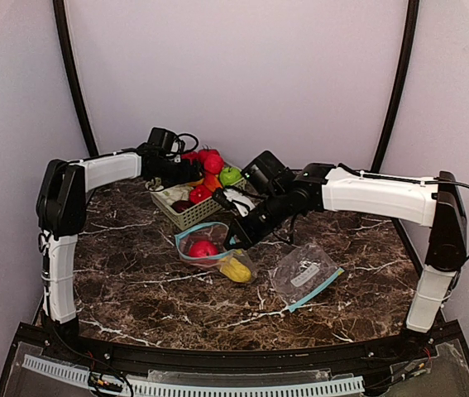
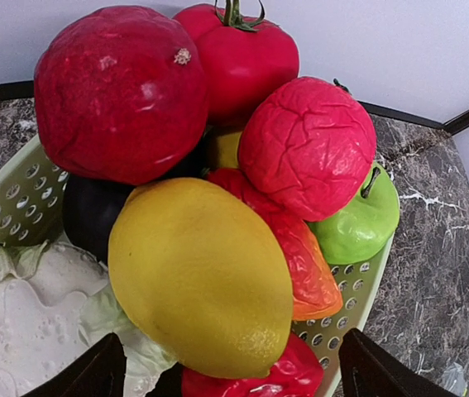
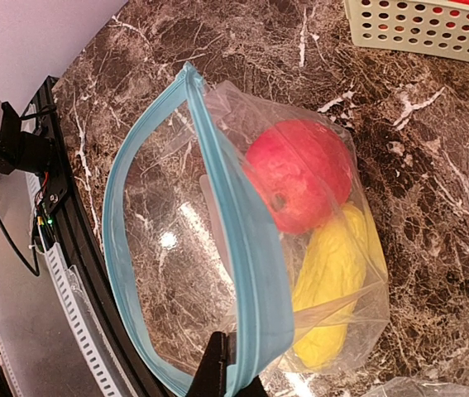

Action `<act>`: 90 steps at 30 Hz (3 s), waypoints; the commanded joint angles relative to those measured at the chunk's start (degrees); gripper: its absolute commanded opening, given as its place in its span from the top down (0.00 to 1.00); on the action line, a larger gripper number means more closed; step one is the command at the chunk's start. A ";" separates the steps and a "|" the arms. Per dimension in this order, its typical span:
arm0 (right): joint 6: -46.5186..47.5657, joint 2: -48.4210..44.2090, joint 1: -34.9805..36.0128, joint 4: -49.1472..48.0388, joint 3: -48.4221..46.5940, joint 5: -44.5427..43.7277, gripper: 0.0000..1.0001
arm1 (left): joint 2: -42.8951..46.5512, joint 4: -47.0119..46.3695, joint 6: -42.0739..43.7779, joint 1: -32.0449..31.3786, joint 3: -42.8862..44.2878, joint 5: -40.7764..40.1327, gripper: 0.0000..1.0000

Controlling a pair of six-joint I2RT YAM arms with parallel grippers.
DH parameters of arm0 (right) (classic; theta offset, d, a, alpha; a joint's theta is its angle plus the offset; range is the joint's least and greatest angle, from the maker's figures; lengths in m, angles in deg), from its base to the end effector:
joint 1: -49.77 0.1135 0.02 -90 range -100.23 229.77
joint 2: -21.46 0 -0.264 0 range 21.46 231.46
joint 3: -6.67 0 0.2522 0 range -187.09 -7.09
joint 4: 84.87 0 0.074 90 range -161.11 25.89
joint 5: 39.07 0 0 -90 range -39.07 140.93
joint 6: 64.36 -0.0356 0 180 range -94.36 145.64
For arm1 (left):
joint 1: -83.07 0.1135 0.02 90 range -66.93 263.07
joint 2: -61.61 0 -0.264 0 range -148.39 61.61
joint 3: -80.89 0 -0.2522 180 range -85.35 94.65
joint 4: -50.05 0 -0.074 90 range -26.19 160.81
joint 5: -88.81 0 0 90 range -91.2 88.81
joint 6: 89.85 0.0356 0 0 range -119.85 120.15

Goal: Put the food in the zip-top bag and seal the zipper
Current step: Pick up the fake fruit from the bin, then place the fake fruit in the zipper food storage bag.

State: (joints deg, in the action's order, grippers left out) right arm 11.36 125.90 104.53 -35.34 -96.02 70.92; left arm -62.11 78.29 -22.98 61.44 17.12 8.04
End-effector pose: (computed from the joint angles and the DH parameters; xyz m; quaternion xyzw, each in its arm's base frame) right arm 0.2238 0.3379 0.2776 -0.3754 0.8519 0.3199 0.1762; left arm 0.4675 -0.1915 0.2365 0.0251 0.8875 -0.2393 0.3931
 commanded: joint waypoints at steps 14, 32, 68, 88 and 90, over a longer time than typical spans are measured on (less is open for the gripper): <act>-0.84 -2.33 0.21 -2.19 0.42 0.93 1.00 | -4.28 -1.09 -1.30 0.97 4.26 1.25 0.17; -0.79 -1.75 0.23 -2.18 0.32 0.85 1.00 | -4.20 1.37 -1.68 1.10 4.64 0.56 0.37; -0.23 -1.83 0.17 -2.19 -0.36 0.17 1.00 | 38.75 -0.34 0.05 1.15 -34.88 -3.92 0.41; 2.91 -2.56 0.17 -0.17 -0.43 0.18 1.00 | 61.11 16.11 9.11 -17.90 -41.24 23.18 0.42; 3.33 -2.65 0.17 0.24 -0.55 -0.05 1.00 | 60.79 16.73 8.89 -19.34 -41.40 24.03 0.43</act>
State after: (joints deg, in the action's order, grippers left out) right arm 12.95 125.81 104.53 -35.04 -95.97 70.83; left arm -1.92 90.61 -15.16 44.48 -24.56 26.81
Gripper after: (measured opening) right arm 0.005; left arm 0.581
